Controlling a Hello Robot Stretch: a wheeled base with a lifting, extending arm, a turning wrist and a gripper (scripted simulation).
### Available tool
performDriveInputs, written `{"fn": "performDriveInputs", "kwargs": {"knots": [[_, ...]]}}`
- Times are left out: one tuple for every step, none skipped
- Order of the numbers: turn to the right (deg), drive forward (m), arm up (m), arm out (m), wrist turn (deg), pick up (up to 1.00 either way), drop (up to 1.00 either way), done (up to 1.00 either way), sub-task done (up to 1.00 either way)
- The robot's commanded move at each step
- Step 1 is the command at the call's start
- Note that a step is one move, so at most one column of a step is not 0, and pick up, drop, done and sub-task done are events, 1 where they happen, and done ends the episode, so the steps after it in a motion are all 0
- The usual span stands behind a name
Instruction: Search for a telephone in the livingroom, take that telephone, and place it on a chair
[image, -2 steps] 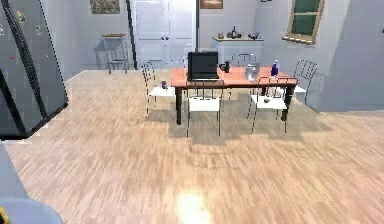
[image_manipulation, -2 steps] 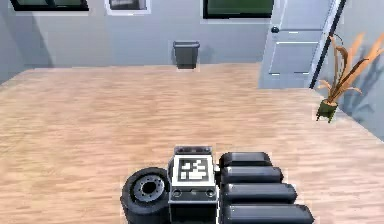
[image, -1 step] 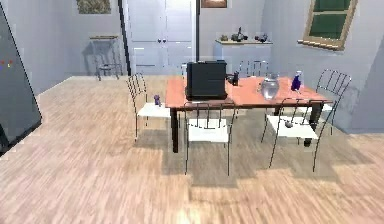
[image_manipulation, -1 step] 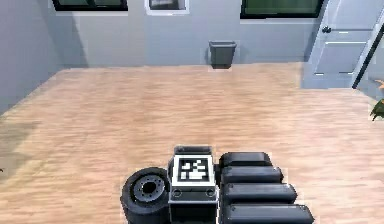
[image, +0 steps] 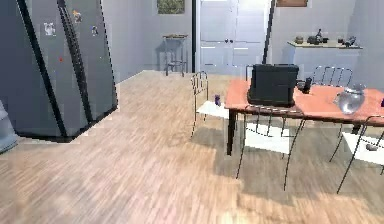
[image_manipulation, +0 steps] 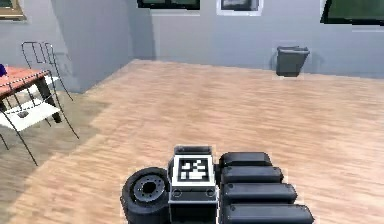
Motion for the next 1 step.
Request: {"fn": "performDriveInputs", "kwargs": {"knots": [[0.0,1.00,0.00,0.00,0.0,0.00,0.00,0.00,0.00]]}}
